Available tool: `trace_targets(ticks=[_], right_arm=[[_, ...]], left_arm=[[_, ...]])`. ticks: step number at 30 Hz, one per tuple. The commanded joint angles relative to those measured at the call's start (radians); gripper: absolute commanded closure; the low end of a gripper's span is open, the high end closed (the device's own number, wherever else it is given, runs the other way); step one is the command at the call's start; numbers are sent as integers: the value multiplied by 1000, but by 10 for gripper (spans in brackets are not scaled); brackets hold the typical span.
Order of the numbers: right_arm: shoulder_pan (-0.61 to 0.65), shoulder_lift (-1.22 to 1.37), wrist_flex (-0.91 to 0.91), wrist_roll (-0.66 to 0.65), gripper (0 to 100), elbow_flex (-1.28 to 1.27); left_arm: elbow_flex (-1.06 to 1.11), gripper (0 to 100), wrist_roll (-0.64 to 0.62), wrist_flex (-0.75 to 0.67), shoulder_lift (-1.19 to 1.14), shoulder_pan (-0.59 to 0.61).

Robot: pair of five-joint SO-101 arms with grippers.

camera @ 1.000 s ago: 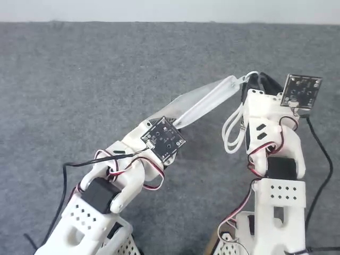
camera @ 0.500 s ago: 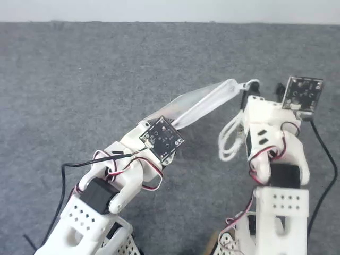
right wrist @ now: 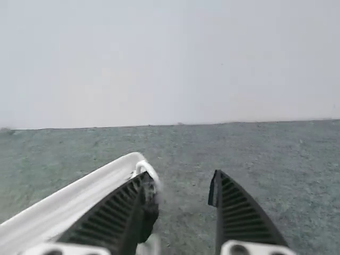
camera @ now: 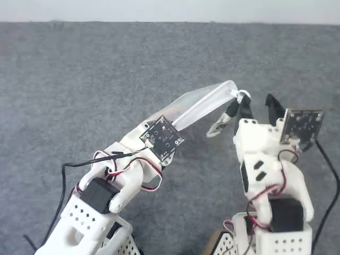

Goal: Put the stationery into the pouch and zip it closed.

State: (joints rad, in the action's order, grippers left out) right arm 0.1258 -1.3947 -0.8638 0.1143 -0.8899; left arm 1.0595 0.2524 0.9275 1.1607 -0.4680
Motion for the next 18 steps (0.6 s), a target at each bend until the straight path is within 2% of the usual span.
trace_targets(ticks=[1, 8, 14, 18], right_arm=[[64, -84, -28, 8, 839, 63], [189, -125, -73, 8, 839, 61], [140, -125, -51, 11, 842, 48], [58, -125, 91, 15, 843, -52]], left_arm=[[-10, 991, -23, 2, 20, 9], [-10, 991, -23, 2, 20, 9], [-15, 991, -23, 2, 20, 14], [-42, 991, -23, 2, 20, 97]])
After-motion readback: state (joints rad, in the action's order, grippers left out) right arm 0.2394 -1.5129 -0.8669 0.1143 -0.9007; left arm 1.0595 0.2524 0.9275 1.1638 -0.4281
